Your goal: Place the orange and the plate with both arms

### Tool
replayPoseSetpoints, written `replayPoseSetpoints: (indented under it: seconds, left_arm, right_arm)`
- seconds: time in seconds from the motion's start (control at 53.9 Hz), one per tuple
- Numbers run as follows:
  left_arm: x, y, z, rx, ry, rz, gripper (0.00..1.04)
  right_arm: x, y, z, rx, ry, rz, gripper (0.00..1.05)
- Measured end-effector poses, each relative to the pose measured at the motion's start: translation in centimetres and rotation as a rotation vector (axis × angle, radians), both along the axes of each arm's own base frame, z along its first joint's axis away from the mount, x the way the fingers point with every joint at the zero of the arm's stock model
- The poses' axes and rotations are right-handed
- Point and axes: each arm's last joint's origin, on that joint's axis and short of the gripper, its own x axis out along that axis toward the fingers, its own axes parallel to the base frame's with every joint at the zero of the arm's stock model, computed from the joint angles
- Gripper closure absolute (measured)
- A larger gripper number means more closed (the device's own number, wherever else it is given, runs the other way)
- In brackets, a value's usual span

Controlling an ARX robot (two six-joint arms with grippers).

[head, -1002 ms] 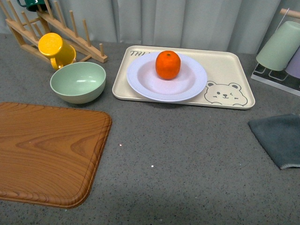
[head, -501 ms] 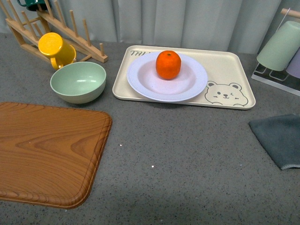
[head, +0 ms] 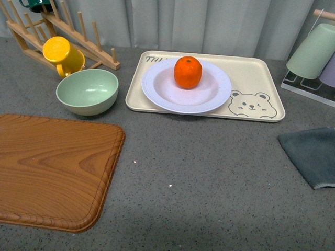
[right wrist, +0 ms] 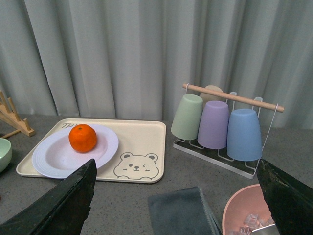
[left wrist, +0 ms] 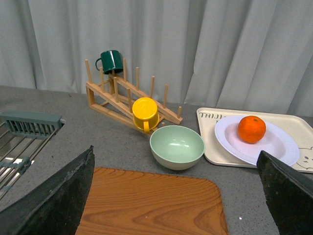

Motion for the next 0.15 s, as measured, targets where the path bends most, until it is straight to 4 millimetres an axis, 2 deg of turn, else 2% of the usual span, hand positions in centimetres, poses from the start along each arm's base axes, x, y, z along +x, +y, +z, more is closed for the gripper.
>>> replayPoseSetpoints:
  seconds: [0.148]
  left_arm:
    - [0.0,0.0,0.0,0.0,0.0,0.0,0.06]
  right_arm:
    - [0.0,0.0,0.0,0.0,0.0,0.0,0.09]
